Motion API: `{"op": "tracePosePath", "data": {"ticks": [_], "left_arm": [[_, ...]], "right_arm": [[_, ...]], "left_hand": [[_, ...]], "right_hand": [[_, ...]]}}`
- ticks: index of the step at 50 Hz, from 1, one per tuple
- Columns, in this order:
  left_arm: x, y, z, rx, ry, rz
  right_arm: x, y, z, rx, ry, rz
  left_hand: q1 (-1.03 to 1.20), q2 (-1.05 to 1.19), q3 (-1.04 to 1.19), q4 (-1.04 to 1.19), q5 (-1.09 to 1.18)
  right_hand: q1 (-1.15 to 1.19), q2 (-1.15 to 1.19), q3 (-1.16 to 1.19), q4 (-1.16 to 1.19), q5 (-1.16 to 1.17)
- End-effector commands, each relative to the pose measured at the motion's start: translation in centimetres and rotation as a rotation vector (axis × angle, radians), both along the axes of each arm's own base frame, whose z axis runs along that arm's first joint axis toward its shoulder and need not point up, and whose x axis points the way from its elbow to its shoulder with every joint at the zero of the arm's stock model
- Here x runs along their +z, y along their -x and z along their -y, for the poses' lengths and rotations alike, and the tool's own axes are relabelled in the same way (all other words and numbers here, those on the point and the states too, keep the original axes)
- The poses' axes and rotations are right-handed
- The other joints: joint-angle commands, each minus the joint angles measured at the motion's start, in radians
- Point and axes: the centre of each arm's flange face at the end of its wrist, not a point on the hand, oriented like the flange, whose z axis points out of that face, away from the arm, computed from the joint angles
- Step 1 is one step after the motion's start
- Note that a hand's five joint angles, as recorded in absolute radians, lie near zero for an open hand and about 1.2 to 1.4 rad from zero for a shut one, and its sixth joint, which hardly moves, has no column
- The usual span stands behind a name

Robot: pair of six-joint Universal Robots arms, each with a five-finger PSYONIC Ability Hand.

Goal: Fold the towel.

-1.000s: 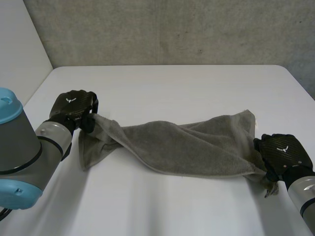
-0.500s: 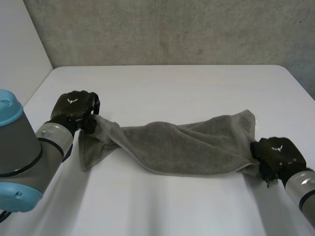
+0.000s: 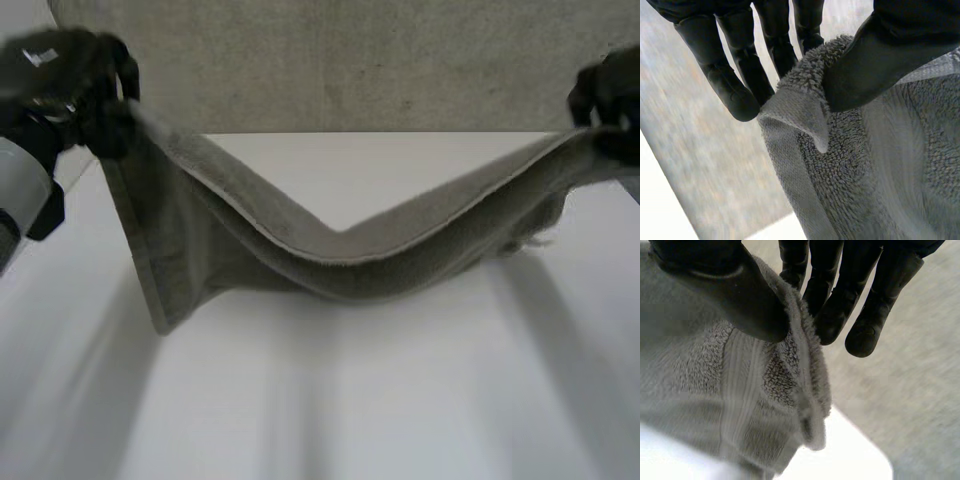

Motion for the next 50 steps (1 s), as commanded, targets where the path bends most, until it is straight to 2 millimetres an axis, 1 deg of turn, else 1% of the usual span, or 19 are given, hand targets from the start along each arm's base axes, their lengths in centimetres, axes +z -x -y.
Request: {"op": "tracePosePath", "data": {"ticks": [1, 4, 10, 12, 13, 15, 16, 17, 18, 19, 21, 22, 24, 27, 30, 32, 38, 40, 50], "left_arm": [[-8.9, 1.1, 4.2, 0.007, -0.239, 0.267], [-11.8, 1.9, 5.6, -0.013, -0.265, 0.395], [-12.1, 3.1, 8.7, -0.016, -0.206, 0.434], [-8.9, 4.1, 11.2, 0.006, -0.071, 0.374], [-8.9, 4.1, 11.2, 0.006, -0.070, 0.374], [-3.3, 4.9, 13.4, 0.046, 0.136, 0.257], [-3.3, 4.9, 13.4, 0.046, 0.137, 0.256], [0.0, 4.9, 14.0, 0.069, 0.248, 0.176], [3.2, 4.9, 14.3, 0.086, 0.354, 0.088], [3.3, 4.9, 14.3, 0.086, 0.355, 0.087], [8.3, 4.5, 13.9, 0.100, 0.518, -0.071], [8.4, 4.5, 13.9, 0.100, 0.519, -0.071], [10.7, 3.7, 13.6, 0.097, 0.586, -0.166], [10.9, 3.7, 13.3, 0.084, 0.590, -0.183], [9.0, 3.5, 13.5, 0.076, 0.511, -0.173], [4.1, 3.8, 13.4, 0.055, 0.357, -0.107], [-2.1, 2.7, 12.2, -0.006, 0.210, -0.026], [-6.3, 2.1, 10.9, -0.058, 0.146, 0.013], [-15.7, 2.2, 6.0, -0.193, 0.125, 0.175]], "right_arm": [[-8.3, -1.9, 2.3, 0.107, -0.249, -0.289], [-10.7, -1.8, 4.5, 0.062, -0.280, -0.337], [-10.8, -3.8, 9.6, 0.014, -0.074, -0.339], [-9.6, -4.4, 11.0, -0.013, 0.030, -0.322], [-9.5, -4.4, 11.0, -0.013, 0.031, -0.322], [-5.2, -6.0, 13.1, -0.075, 0.305, -0.236], [-5.2, -6.0, 13.1, -0.075, 0.306, -0.236], [-3.0, -7.1, 13.7, -0.090, 0.448, -0.165], [-0.9, -8.0, 13.8, -0.098, 0.572, -0.087], [-0.9, -8.0, 13.8, -0.098, 0.574, -0.087], [4.4, -7.9, 12.2, -0.122, 0.794, 0.057], [4.5, -7.9, 12.2, -0.122, 0.795, 0.058], [7.6, -7.5, 9.4, -0.103, 0.870, 0.149], [7.6, -7.2, 8.9, -0.098, 0.851, 0.158], [4.9, -7.5, 8.8, -0.070, 0.748, 0.140], [1.0, -7.8, 8.4, -0.021, 0.609, 0.087], [-4.9, -7.7, 6.9, 0.051, 0.394, 0.024], [-8.3, -7.7, 5.1, 0.110, 0.283, 0.004], [-17.8, -5.8, 1.2, 0.174, 0.061, -0.098]], "left_hand": [[0.024, -0.085, -0.142, -0.113, -0.242], [0.024, -0.085, -0.142, -0.113, -0.242], [0.024, -0.085, -0.142, -0.113, -0.242], [0.024, -0.085, -0.142, -0.113, -0.242], [0.024, -0.085, -0.142, -0.113, -0.242], [0.024, -0.085, -0.142, -0.113, -0.242], [0.024, -0.085, -0.142, -0.113, -0.242], [0.024, -0.085, -0.142, -0.113, -0.242], [0.024, -0.085, -0.142, -0.113, -0.242], [0.024, -0.085, -0.142, -0.113, -0.242], [0.024, -0.085, -0.142, -0.113, -0.242], [0.024, -0.085, -0.142, -0.113, -0.242], [0.024, -0.085, -0.142, -0.113, -0.242], [0.024, -0.085, -0.142, -0.113, -0.242], [0.024, -0.085, -0.142, -0.113, -0.242], [0.024, -0.085, -0.142, -0.113, -0.242], [0.024, -0.085, -0.142, -0.113, -0.242], [0.024, -0.085, -0.142, -0.113, -0.242], [0.024, -0.085, -0.142, -0.113, -0.242]], "right_hand": [[0.069, 0.081, 0.072, 0.058, 0.059], [0.069, 0.081, 0.072, 0.058, 0.059], [0.069, 0.081, 0.072, 0.058, 0.059], [0.069, 0.081, 0.072, 0.058, 0.059], [0.069, 0.081, 0.072, 0.058, 0.059], [0.069, 0.081, 0.072, 0.058, 0.059], [0.069, 0.081, 0.072, 0.058, 0.059], [0.069, 0.081, 0.072, 0.058, 0.059], [0.069, 0.081, 0.072, 0.058, 0.059], [0.069, 0.081, 0.072, 0.058, 0.059], [0.069, 0.081, 0.072, 0.058, 0.059], [0.069, 0.081, 0.072, 0.058, 0.059], [0.069, 0.081, 0.072, 0.058, 0.059], [0.069, 0.081, 0.072, 0.058, 0.059], [0.069, 0.081, 0.072, 0.058, 0.059], [0.069, 0.081, 0.072, 0.058, 0.059], [0.069, 0.081, 0.072, 0.058, 0.059], [0.069, 0.081, 0.072, 0.058, 0.059], [0.069, 0.081, 0.072, 0.058, 0.059]]}}
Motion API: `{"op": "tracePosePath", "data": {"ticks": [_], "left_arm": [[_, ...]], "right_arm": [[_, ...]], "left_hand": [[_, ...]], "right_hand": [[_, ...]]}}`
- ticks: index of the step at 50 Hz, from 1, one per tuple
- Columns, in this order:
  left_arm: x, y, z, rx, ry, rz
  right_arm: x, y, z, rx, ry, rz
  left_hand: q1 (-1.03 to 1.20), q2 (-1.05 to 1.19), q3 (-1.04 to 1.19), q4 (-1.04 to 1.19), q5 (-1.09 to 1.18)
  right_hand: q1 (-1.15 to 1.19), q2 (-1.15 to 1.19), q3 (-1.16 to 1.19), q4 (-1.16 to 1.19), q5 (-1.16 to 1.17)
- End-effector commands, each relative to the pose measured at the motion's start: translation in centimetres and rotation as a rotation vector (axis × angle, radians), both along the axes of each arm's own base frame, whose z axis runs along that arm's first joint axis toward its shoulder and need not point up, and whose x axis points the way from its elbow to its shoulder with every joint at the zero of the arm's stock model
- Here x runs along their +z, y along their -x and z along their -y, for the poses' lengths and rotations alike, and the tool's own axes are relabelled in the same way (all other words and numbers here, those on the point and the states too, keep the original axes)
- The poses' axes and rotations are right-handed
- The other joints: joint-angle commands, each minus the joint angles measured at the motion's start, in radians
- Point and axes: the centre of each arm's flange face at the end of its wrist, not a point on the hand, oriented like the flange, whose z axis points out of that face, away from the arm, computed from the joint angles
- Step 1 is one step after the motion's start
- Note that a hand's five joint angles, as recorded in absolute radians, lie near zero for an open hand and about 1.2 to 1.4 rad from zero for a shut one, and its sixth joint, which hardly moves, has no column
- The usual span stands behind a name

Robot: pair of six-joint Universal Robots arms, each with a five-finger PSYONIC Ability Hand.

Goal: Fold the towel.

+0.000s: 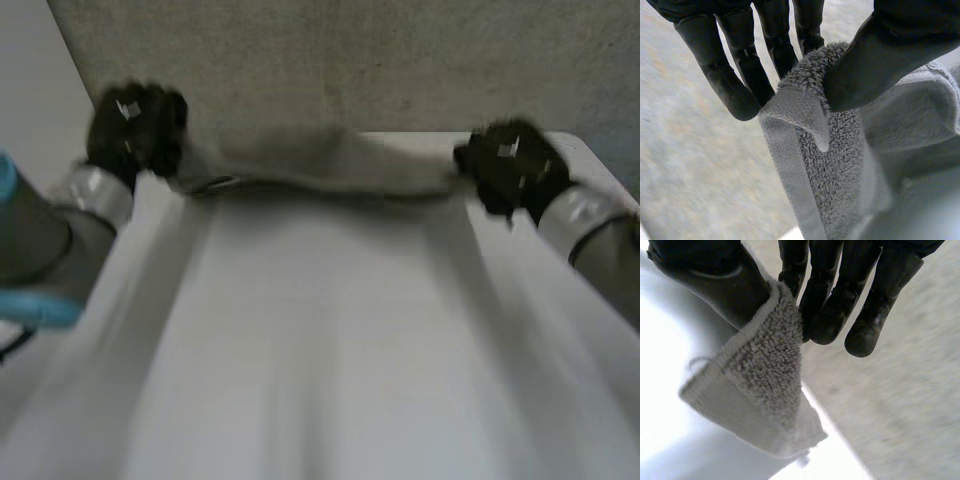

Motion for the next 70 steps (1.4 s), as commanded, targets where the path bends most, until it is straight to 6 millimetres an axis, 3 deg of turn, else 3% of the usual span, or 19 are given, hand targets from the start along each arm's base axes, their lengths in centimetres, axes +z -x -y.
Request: {"op": "tracePosePath", "data": {"ticks": [1, 3, 6, 9, 17, 20, 24, 28, 31, 33, 34, 37, 44, 45, 49, 53, 57, 61, 70], "left_arm": [[-6.2, 0.0, -3.4, -0.083, 0.015, 0.125], [-8.1, -0.6, -4.7, -0.090, -0.019, 0.189], [-8.8, -0.8, -5.5, -0.101, -0.041, 0.212], [-9.6, -1.3, -7.0, -0.116, -0.089, 0.234], [-5.9, -3.8, -8.6, -0.043, -0.068, 0.227], [-3.3, -5.6, -9.7, 0.014, -0.065, 0.218], [-2.3, -6.4, -10.0, 0.046, -0.082, 0.218], [-2.3, -6.7, -10.0, 0.054, -0.112, 0.219], [-3.3, -6.7, -9.9, 0.047, -0.148, 0.223], [-4.1, -6.5, -9.7, 0.036, -0.178, 0.231], [-5.3, -6.2, -9.4, 0.023, -0.216, 0.238], [-6.1, -5.9, -8.8, 0.011, -0.237, 0.241], [-10.1, -3.4, -4.6, -0.050, -0.326, 0.262], [-10.1, -3.4, -4.6, -0.050, -0.326, 0.262], [-11.5, -2.4, -1.3, -0.018, -0.326, 0.269], [-11.7, -1.4, 1.8, 0.031, -0.294, 0.267], [-11.7, -0.6, 3.3, 0.040, -0.282, 0.268], [-11.7, -0.1, 5.3, 0.060, -0.288, 0.269], [-12.3, 2.0, 6.3, 0.037, -0.303, 0.285]], "right_arm": [[-6.5, 1.5, -3.0, 0.013, -0.131, -0.090], [-7.2, 1.8, -3.4, 0.010, -0.148, -0.105], [-7.7, 2.5, -3.9, -0.012, -0.173, -0.121], [-6.6, 3.6, -4.0, -0.049, -0.154, -0.118], [-1.3, 7.1, -5.3, -0.172, -0.121, -0.103], [0.8, 8.4, -6.2, -0.210, -0.128, -0.100], [3.1, 9.3, -6.6, -0.240, -0.102, -0.108], [3.4, 9.0, -6.5, -0.204, -0.080, -0.124], [2.6, 8.9, -5.7, -0.187, -0.089, -0.157], [0.5, 8.8, -4.3, -0.163, -0.139, -0.205], [0.4, 8.8, -4.3, -0.163, -0.139, -0.205], [-1.2, 8.1, -3.2, -0.121, -0.169, -0.248], [-4.4, 6.1, -0.3, -0.103, -0.243, -0.299], [-5.3, 5.8, 0.6, -0.109, -0.257, -0.305], [-7.4, 5.4, 3.9, -0.136, -0.282, -0.285], [-8.0, 5.0, 6.1, -0.165, -0.283, -0.245], [-7.9, 4.7, 9.3, -0.216, -0.252, -0.179], [-8.1, 4.7, 11.0, -0.241, -0.228, -0.165], [-9.6, 3.6, 13.3, -0.264, -0.190, -0.164]], "left_hand": [[0.024, -0.085, -0.144, -0.126, -0.242], [0.024, -0.085, -0.144, -0.126, -0.242], [0.024, -0.085, -0.144, -0.126, -0.242], [0.024, -0.085, -0.144, -0.126, -0.242], [0.024, -0.085, -0.144, -0.126, -0.242], [0.024, -0.085, -0.144, -0.126, -0.242], [0.024, -0.085, -0.144, -0.126, -0.242], [0.024, -0.085, -0.144, -0.126, -0.242], [0.024, -0.085, -0.144, -0.126, -0.242], [0.024, -0.085, -0.144, -0.126, -0.242], [0.024, -0.085, -0.144, -0.126, -0.242], [0.024, -0.085, -0.144, -0.126, -0.242], [0.024, -0.085, -0.144, -0.126, -0.242], [0.024, -0.085, -0.144, -0.126, -0.242], [0.024, -0.085, -0.144, -0.126, -0.242], [0.024, -0.085, -0.144, -0.126, -0.242], [0.024, -0.085, -0.144, -0.126, -0.242], [0.024, -0.085, -0.144, -0.126, -0.242], [0.024, -0.085, -0.144, -0.126, -0.242]], "right_hand": [[0.068, 0.079, 0.067, 0.057, 0.060], [0.068, 0.079, 0.067, 0.057, 0.060], [0.068, 0.079, 0.067, 0.057, 0.060], [0.068, 0.079, 0.067, 0.057, 0.060], [0.068, 0.079, 0.067, 0.057, 0.060], [0.068, 0.079, 0.067, 0.057, 0.060], [0.068, 0.079, 0.067, 0.057, 0.060], [0.068, 0.079, 0.067, 0.057, 0.060], [0.068, 0.079, 0.067, 0.057, 0.060], [0.068, 0.079, 0.067, 0.057, 0.060], [0.068, 0.079, 0.067, 0.057, 0.060], [0.068, 0.079, 0.067, 0.057, 0.060], [0.068, 0.079, 0.067, 0.057, 0.060], [0.068, 0.079, 0.067, 0.057, 0.060], [0.068, 0.079, 0.067, 0.057, 0.060], [0.068, 0.079, 0.067, 0.057, 0.060], [0.068, 0.079, 0.067, 0.057, 0.060], [0.068, 0.079, 0.067, 0.057, 0.060], [0.068, 0.079, 0.067, 0.057, 0.060]]}}
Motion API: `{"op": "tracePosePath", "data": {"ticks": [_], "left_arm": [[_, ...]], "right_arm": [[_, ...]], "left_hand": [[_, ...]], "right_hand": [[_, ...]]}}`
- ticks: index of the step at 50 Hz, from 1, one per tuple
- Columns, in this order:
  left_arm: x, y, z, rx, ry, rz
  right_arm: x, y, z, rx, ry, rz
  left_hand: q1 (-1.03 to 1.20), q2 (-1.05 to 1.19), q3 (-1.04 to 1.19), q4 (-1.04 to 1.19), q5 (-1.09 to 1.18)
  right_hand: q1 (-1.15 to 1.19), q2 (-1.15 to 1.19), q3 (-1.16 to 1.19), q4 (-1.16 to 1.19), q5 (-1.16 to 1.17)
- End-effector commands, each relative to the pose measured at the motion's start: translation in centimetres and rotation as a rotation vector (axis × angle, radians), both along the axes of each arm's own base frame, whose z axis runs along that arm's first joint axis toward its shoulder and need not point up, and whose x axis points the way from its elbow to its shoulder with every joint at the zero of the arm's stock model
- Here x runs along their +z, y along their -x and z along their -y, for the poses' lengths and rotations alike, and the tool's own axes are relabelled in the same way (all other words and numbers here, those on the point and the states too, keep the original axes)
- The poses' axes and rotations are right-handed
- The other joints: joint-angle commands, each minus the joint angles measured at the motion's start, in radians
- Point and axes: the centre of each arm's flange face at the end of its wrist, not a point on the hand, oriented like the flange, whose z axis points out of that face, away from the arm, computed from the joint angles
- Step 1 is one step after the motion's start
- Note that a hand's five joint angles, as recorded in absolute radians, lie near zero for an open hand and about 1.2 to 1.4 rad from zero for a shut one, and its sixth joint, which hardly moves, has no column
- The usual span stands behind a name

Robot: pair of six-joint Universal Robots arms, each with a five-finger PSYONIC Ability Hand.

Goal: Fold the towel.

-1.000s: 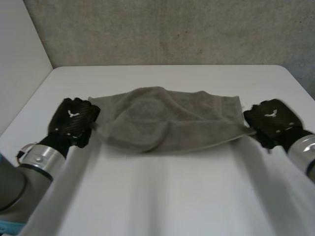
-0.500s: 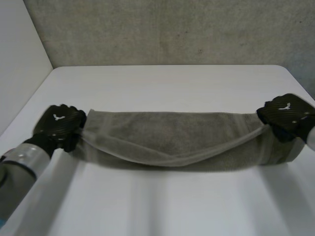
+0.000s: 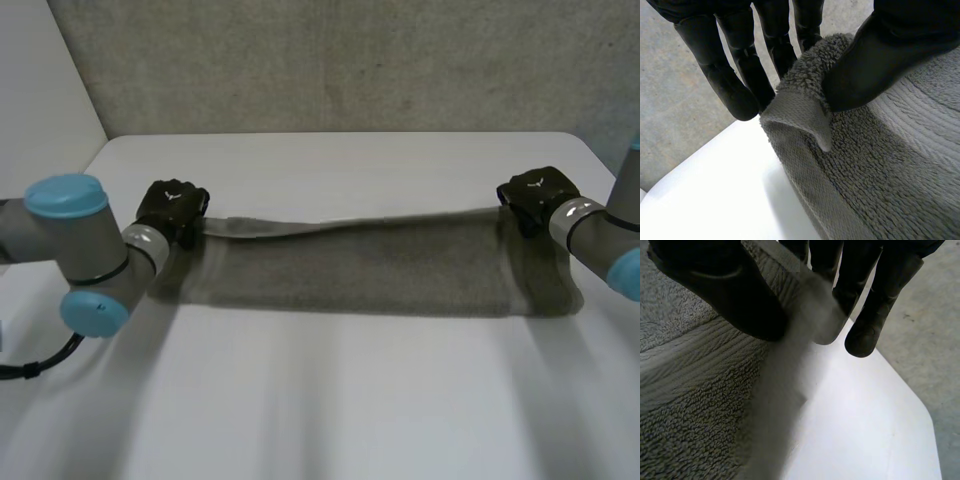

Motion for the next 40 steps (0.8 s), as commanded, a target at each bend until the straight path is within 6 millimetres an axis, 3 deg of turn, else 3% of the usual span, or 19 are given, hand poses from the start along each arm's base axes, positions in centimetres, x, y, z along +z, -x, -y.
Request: {"op": "tracePosePath", "data": {"ticks": [1, 6, 7, 8, 9, 11, 17, 18, 20, 21, 23, 26, 28, 29, 31, 32, 34, 38, 40], "left_arm": [[-0.4, 1.5, 0.7, -0.014, -0.012, 0.008], [-0.5, 1.1, 1.2, 0.042, -0.015, 0.021], [-0.5, 0.9, 1.2, 0.062, -0.016, 0.026], [-0.5, 0.7, 1.3, 0.083, -0.016, 0.030], [-0.5, 0.7, 1.3, 0.084, -0.016, 0.030], [-0.5, 0.6, 1.0, 0.107, -0.022, 0.040], [0.5, 1.2, 0.2, 0.128, -0.023, 0.043], [1.6, 0.9, 0.0, 0.144, -0.018, 0.036], [2.5, 0.5, -0.3, 0.157, -0.014, 0.033], [3.3, 0.3, -0.7, 0.163, -0.009, 0.025], [4.2, 0.0, -1.3, 0.165, -0.005, 0.013], [6.0, -0.5, -2.7, 0.167, -0.002, -0.017], [6.5, -0.9, -3.5, 0.170, -0.005, -0.033], [7.0, -1.2, -4.3, 0.173, -0.009, -0.049], [7.3, -1.4, -5.0, 0.174, -0.010, -0.066], [7.4, -1.6, -5.7, 0.175, -0.011, -0.080], [7.0, -1.7, -6.4, 0.175, -0.019, -0.088], [6.0, -1.6, -8.0, 0.157, -0.023, -0.101], [5.5, -1.7, -8.8, 0.143, -0.005, -0.111]], "right_arm": [[-1.4, -0.8, 1.6, -0.019, 0.023, -0.012], [-2.0, -1.2, 2.0, -0.037, 0.033, -0.020], [-2.1, -1.2, 2.0, -0.043, 0.032, -0.023], [-2.1, -1.2, 2.0, -0.043, 0.032, -0.023], [-2.2, -1.5, 1.9, -0.047, 0.033, -0.032], [-2.2, -1.6, 1.8, -0.053, 0.034, -0.037], [-1.1, -1.9, 1.3, -0.074, 0.053, -0.033], [-1.1, -1.9, 1.3, -0.074, 0.053, -0.033], [1.9, -1.6, 0.6, -0.081, 0.091, -0.013], [2.0, -1.6, 0.6, -0.081, 0.091, -0.012], [4.4, -1.0, -0.9, -0.093, 0.101, 0.018], [4.9, -0.8, -2.0, -0.094, 0.086, 0.033], [5.4, -0.4, -4.3, -0.099, 0.044, 0.049], [5.4, -0.4, -4.3, -0.099, 0.044, 0.049], [4.9, 0.0, -6.9, -0.091, -0.011, 0.043], [4.9, 0.0, -6.9, -0.090, -0.012, 0.043], [3.7, 0.1, -8.8, -0.059, -0.054, 0.040], [2.2, 0.7, -10.0, -0.053, -0.080, 0.042], [0.8, 2.1, -10.0, -0.084, -0.094, 0.045]], "left_hand": [[0.024, -0.085, -0.146, -0.126, -0.242], [0.024, -0.085, -0.146, -0.126, -0.242], [0.024, -0.085, -0.146, -0.126, -0.242], [-0.092, -0.201, -0.262, -0.242, -0.358], [-0.093, -0.202, -0.263, -0.243, -0.359], [-1.198, -1.307, -1.367, -1.348, -1.464], [-1.185, -1.294, -1.355, -1.336, -1.451], [-1.185, -1.294, -1.355, -1.336, -1.451], [-1.185, -1.294, -1.355, -1.336, -1.451], [-1.185, -1.294, -1.355, -1.336, -1.451], [-1.185, -1.294, -1.355, -1.336, -1.451], [-1.179, -1.288, -1.349, -1.330, -1.445], [-1.179, -1.288, -1.349, -1.330, -1.445], [-1.182, -1.291, -1.352, -1.333, -1.448], [-1.185, -1.294, -1.355, -1.336, -1.451], [-1.185, -1.294, -1.355, -1.336, -1.451], [-1.185, -1.294, -1.355, -1.336, -1.451], [-1.182, -1.291, -1.352, -1.333, -1.448], [-1.176, -1.285, -1.346, -1.327, -1.442]], "right_hand": [[0.068, 0.079, 0.067, 0.057, 0.060], [-0.071, -0.061, -0.072, -0.082, -0.079], [-0.577, -0.567, -0.579, -0.588, -0.586], [-0.582, -0.572, -0.584, -0.593, -0.591], [-1.153, -1.143, -1.155, -1.164, -1.162], [-1.153, -1.143, -1.155, -1.164, -1.162], [-1.153, -1.143, -1.155, -1.164, -1.162], [-1.153, -1.143, -1.155, -1.164, -1.162], [-1.153, -1.143, -1.155, -1.164, -1.162], [-1.153, -1.143, -1.155, -1.164, -1.162], [-1.153, -1.143, -1.155, -1.164, -1.162], [-1.153, -1.143, -1.155, -1.164, -1.162], [-1.153, -1.143, -1.155, -1.164, -1.162], [-1.153, -1.143, -1.155, -1.164, -1.162], [-1.153, -1.143, -1.155, -1.164, -1.162], [-1.153, -1.143, -1.155, -1.164, -1.162], [-1.153, -1.143, -1.155, -1.164, -1.162], [-1.153, -1.143, -1.155, -1.164, -1.162], [-1.141, -1.130, -1.142, -1.152, -1.149]]}}
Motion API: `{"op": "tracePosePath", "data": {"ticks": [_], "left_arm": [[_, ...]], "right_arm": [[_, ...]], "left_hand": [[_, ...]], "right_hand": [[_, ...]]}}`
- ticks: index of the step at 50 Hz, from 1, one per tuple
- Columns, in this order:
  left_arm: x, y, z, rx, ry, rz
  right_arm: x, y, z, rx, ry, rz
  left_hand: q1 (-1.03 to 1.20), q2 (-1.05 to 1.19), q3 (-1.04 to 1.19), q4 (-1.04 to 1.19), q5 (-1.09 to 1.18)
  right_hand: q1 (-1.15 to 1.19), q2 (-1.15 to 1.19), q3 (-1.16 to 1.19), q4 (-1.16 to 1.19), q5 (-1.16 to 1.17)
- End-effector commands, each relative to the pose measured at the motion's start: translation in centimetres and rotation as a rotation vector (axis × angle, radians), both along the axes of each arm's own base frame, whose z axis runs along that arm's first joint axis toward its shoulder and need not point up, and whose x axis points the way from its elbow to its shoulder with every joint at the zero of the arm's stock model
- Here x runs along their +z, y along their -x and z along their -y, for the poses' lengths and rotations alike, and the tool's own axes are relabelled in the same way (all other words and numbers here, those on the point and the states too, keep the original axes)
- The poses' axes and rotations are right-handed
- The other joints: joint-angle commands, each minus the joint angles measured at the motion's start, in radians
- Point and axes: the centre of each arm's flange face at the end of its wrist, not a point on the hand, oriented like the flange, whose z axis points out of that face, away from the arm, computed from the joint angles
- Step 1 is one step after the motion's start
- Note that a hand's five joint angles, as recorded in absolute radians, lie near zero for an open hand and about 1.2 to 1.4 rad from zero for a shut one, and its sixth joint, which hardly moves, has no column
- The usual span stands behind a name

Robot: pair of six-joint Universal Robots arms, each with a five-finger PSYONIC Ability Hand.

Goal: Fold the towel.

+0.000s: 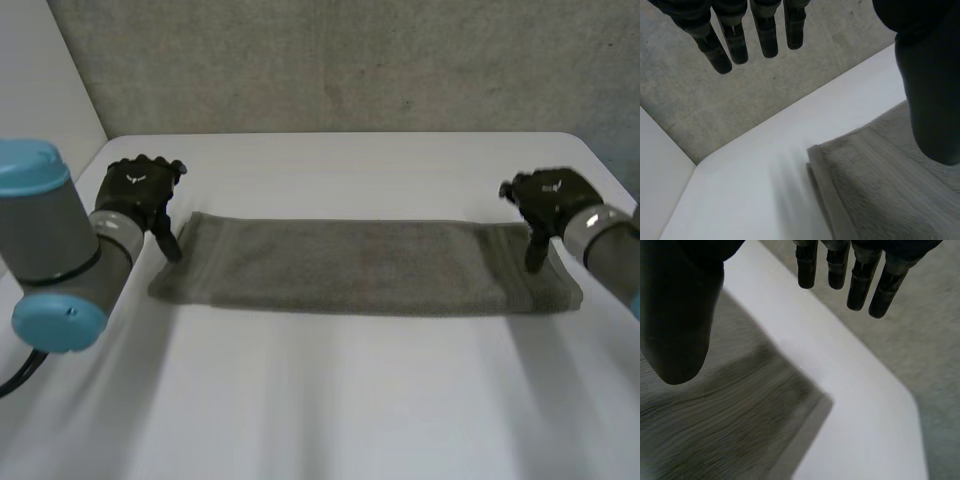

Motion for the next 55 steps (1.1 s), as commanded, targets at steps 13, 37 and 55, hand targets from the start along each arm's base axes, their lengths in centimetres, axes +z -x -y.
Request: {"op": "tracePosePath", "data": {"ticks": [13, 37, 55], "left_arm": [[-2.1, 0.1, -3.0, -0.048, 0.059, -0.040], [-1.7, -0.1, -3.3, -0.041, 0.070, -0.049], [-1.6, 0.2, -3.6, -0.051, 0.092, -0.054]], "right_arm": [[-8.5, 3.8, -0.3, -0.043, -0.103, -0.068], [1.6, 9.9, 4.7, -0.179, 0.172, -0.218], [-1.3, -18.6, -11.5, 0.587, 0.152, 0.006]], "left_hand": [[-0.071, -0.065, -0.052, -0.072, -0.206], [-0.077, -0.071, -0.058, -0.078, -0.212], [-0.077, -0.071, -0.058, -0.078, -0.212]], "right_hand": [[0.709, 0.695, 0.699, 0.687, 0.707], [1.166, 1.152, 1.155, 1.144, 1.163], [1.166, 1.152, 1.155, 1.144, 1.163]]}}
